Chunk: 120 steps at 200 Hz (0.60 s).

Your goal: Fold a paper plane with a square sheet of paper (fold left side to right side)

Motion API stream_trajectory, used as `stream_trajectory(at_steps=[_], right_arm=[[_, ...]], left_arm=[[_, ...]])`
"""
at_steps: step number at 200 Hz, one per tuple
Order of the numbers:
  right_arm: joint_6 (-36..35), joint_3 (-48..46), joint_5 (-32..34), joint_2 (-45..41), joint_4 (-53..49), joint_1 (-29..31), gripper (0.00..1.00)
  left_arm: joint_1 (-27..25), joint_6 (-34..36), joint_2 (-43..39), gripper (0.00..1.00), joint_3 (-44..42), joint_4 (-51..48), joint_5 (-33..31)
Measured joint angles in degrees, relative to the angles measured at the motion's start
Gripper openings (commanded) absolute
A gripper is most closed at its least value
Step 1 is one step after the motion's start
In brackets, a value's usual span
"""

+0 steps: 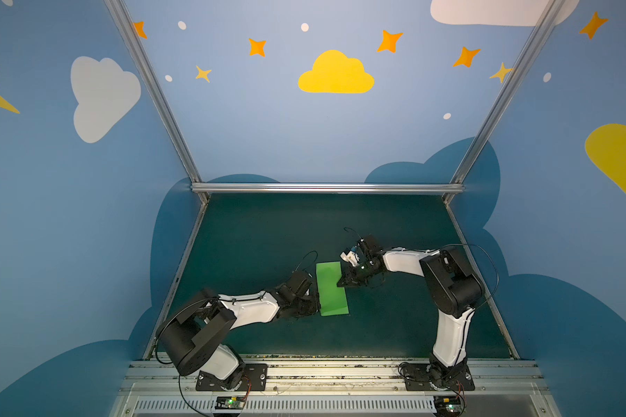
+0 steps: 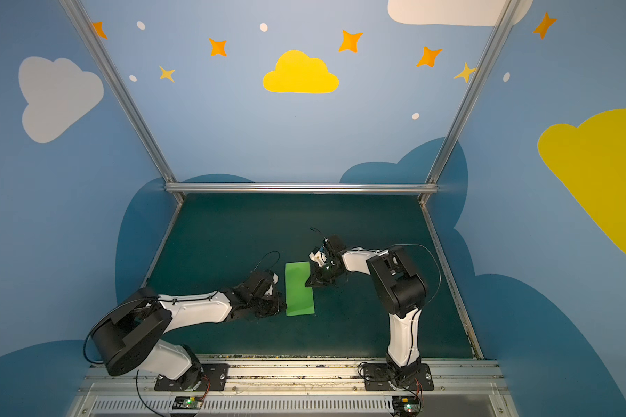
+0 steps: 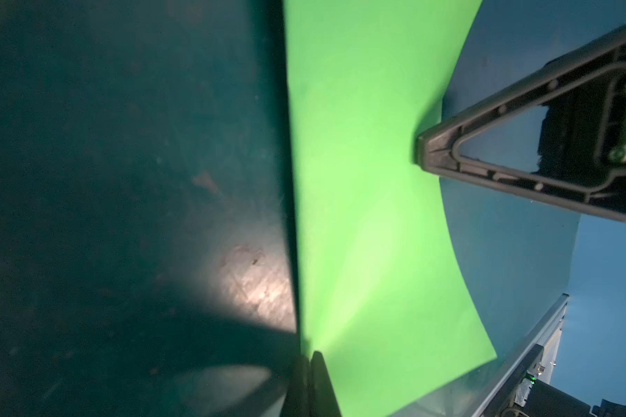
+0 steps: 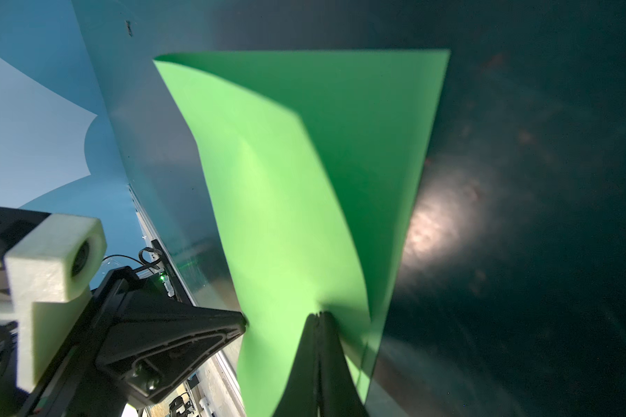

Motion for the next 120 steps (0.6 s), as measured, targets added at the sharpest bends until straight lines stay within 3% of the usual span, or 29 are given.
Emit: stream_trajectory(at_steps=[62, 90, 120], right_arm=[[0.0, 0.0, 0.0, 0.0, 0.0, 0.0, 0.0], [0.0, 0.0, 0.0, 0.0, 0.0, 0.0, 0.0], [0.0, 0.0, 0.0, 0.0, 0.0, 0.0, 0.0]], left_arm=[[3.6, 2.4, -5.2, 0.04, 2.1, -12.0, -1.7], [7.2, 4.9, -4.5, 0.04, 9.2, -15.8, -1.8], [9.4, 8.3, 1.2, 0.04, 18.7, -16.6, -1.0]])
